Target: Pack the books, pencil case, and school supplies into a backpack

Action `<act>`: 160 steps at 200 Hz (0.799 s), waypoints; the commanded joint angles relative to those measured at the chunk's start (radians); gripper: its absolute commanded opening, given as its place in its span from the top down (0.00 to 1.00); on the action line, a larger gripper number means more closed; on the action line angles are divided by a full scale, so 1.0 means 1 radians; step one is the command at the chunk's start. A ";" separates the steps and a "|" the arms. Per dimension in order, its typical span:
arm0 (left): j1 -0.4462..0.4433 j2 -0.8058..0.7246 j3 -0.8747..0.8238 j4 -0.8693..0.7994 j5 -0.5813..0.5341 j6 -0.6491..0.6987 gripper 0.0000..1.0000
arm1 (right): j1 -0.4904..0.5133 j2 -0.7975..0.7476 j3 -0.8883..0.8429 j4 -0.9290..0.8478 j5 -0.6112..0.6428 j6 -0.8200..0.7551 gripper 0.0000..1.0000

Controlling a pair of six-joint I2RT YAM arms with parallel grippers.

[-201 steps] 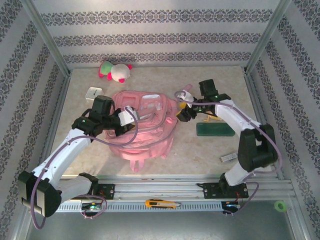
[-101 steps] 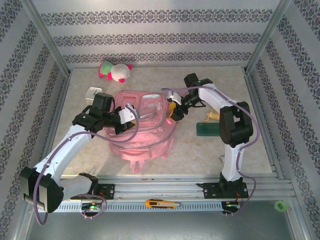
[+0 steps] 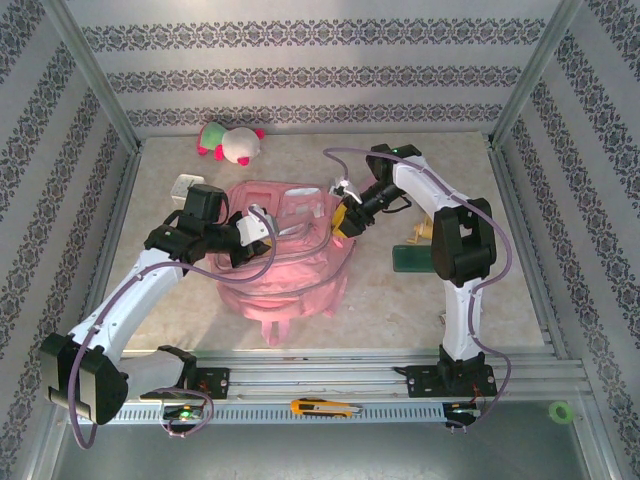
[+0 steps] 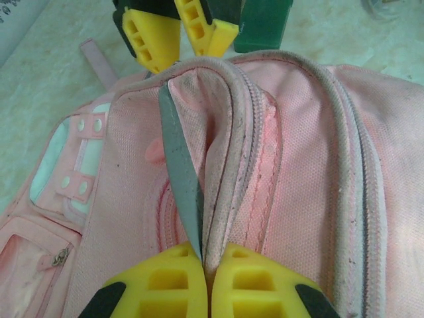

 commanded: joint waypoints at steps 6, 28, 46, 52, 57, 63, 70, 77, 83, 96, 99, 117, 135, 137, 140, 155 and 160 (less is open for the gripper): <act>0.013 -0.042 0.002 0.200 0.083 -0.027 1.00 | 0.007 0.030 0.045 -0.071 -0.069 0.092 0.53; 0.013 -0.055 -0.009 0.202 0.085 -0.028 1.00 | -0.008 0.022 0.030 0.034 -0.006 0.297 0.47; 0.017 -0.068 -0.022 0.198 0.081 -0.019 1.00 | -0.031 -0.014 -0.024 0.145 -0.014 0.418 0.43; 0.021 -0.073 -0.025 0.196 0.084 -0.018 1.00 | -0.038 -0.030 -0.051 0.183 -0.014 0.443 0.42; 0.027 -0.077 -0.025 0.193 0.091 -0.018 1.00 | -0.041 -0.048 -0.077 0.227 -0.008 0.465 0.42; 0.034 -0.082 -0.026 0.191 0.105 -0.019 1.00 | -0.044 -0.065 -0.109 0.275 0.013 0.482 0.41; 0.042 -0.086 -0.028 0.190 0.118 -0.020 1.00 | -0.043 -0.083 -0.146 0.324 0.045 0.490 0.40; 0.049 -0.092 -0.029 0.187 0.127 -0.019 1.00 | -0.043 -0.095 -0.172 0.358 0.071 0.482 0.40; 0.054 -0.096 -0.031 0.184 0.133 -0.015 1.00 | -0.041 -0.097 -0.182 0.365 0.084 0.460 0.39; 0.061 -0.103 -0.031 0.175 0.144 -0.005 1.00 | -0.029 -0.087 -0.176 0.338 0.108 0.376 0.39; 0.064 -0.104 -0.029 0.172 0.146 -0.003 1.00 | -0.023 -0.082 -0.171 0.328 0.118 0.362 0.39; 0.070 -0.114 -0.026 0.158 0.154 0.006 1.00 | 0.011 -0.055 -0.130 0.272 0.166 0.272 0.38; 0.072 -0.121 -0.027 0.156 0.155 0.008 1.00 | 0.036 -0.043 -0.103 0.262 0.132 0.237 0.38; 0.072 -0.122 -0.028 0.155 0.156 0.007 1.00 | 0.038 -0.040 -0.100 0.263 0.129 0.235 0.38; 0.074 -0.123 -0.028 0.155 0.156 0.007 1.00 | 0.042 -0.039 -0.096 0.263 0.123 0.231 0.39; 0.074 -0.123 -0.031 0.157 0.158 0.008 1.00 | 0.054 -0.036 -0.075 0.237 0.073 0.195 0.41; 0.076 -0.124 -0.031 0.160 0.159 0.006 1.00 | 0.055 -0.035 -0.070 0.222 0.050 0.174 0.43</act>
